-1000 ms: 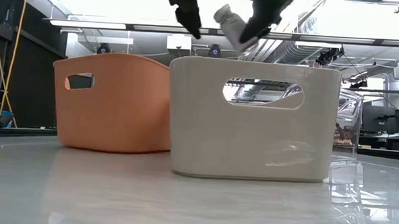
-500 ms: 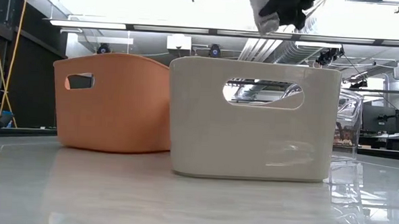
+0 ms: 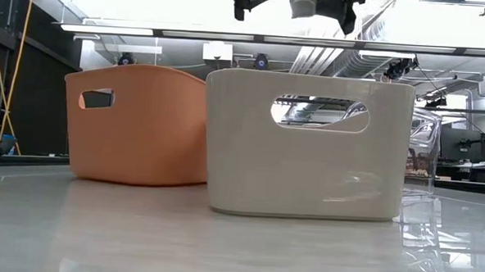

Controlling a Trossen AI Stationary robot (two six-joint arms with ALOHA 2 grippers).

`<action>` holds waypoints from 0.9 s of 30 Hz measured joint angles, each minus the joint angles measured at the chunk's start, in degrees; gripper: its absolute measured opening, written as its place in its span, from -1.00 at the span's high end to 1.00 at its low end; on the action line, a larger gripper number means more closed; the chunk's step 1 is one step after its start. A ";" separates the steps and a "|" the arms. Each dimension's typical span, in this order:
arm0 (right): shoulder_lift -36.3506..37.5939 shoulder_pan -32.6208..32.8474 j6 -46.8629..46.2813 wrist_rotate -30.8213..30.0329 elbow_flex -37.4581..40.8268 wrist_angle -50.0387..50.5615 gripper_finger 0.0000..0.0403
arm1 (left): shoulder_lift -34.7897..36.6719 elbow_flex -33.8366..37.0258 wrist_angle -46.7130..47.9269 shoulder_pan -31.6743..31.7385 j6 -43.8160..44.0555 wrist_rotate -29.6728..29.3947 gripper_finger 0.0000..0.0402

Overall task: Sort spices by type
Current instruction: Put the white seasoning bottle into the transparent bin

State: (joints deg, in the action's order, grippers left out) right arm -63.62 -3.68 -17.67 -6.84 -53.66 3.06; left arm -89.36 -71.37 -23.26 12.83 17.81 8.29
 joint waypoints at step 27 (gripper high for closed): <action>-7.75 0.00 0.12 3.89 -0.41 -12.86 0.05 | 0.02 -0.04 2.51 -3.45 -3.17 -2.93 -0.50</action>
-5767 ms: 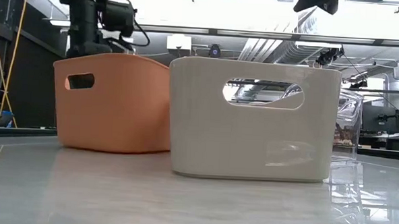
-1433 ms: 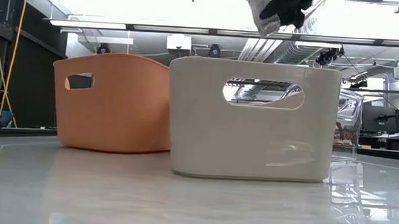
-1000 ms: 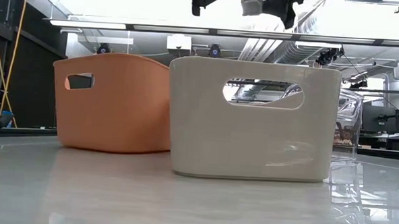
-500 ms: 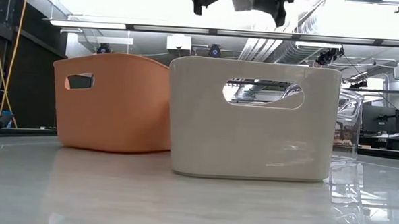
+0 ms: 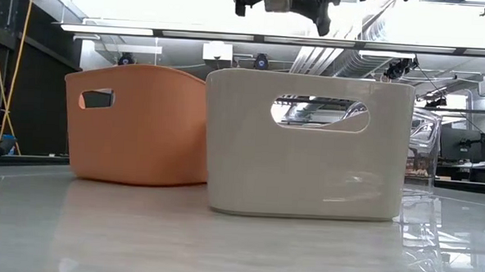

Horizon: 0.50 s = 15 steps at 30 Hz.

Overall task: Sort spices by type
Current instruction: Put the white seasoning bottle into the transparent bin

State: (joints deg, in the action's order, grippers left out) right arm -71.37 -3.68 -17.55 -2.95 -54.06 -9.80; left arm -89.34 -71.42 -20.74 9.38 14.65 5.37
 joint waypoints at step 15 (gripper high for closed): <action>0.65 -0.07 -0.14 2.14 0.00 1.53 0.05 | -0.02 0.00 -0.06 0.58 -1.91 0.28 0.22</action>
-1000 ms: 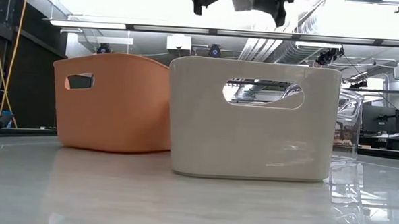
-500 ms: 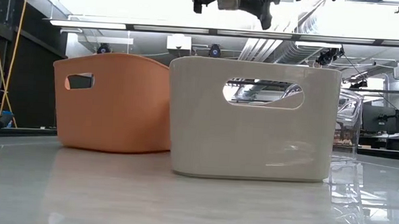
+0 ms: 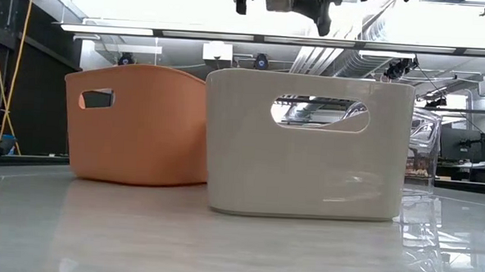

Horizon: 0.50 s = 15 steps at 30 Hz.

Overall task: Sort spices by type
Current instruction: Put the white seasoning bottle into the transparent bin

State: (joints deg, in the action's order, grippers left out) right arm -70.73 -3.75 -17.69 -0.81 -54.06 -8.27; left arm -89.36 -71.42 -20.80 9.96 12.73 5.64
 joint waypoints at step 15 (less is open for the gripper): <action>16.85 2.03 -9.76 -10.82 -0.04 26.81 -0.62 | -1.64 2.81 -7.44 2.66 0.79 -11.55 0.22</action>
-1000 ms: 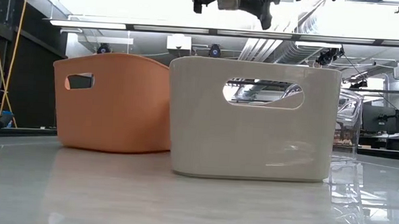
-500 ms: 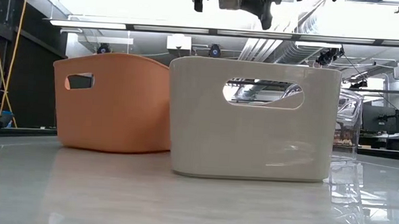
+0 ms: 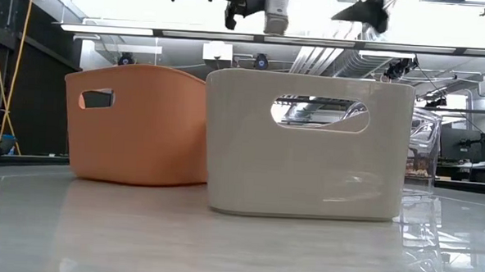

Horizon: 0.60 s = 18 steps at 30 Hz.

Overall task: Sort spices by type
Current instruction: Put the white seasoning bottle into the transparent bin

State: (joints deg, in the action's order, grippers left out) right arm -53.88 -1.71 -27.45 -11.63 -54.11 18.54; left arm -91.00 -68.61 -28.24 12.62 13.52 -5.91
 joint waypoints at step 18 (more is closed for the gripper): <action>10.66 2.82 -5.59 -13.59 0.02 6.15 -0.57 | -21.77 -1.01 -12.09 -9.99 -3.90 -25.78 0.22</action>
State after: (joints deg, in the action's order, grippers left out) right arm -43.22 1.10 -33.04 -25.22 -54.08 24.69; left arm -112.77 -69.62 -40.33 2.63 9.62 -31.69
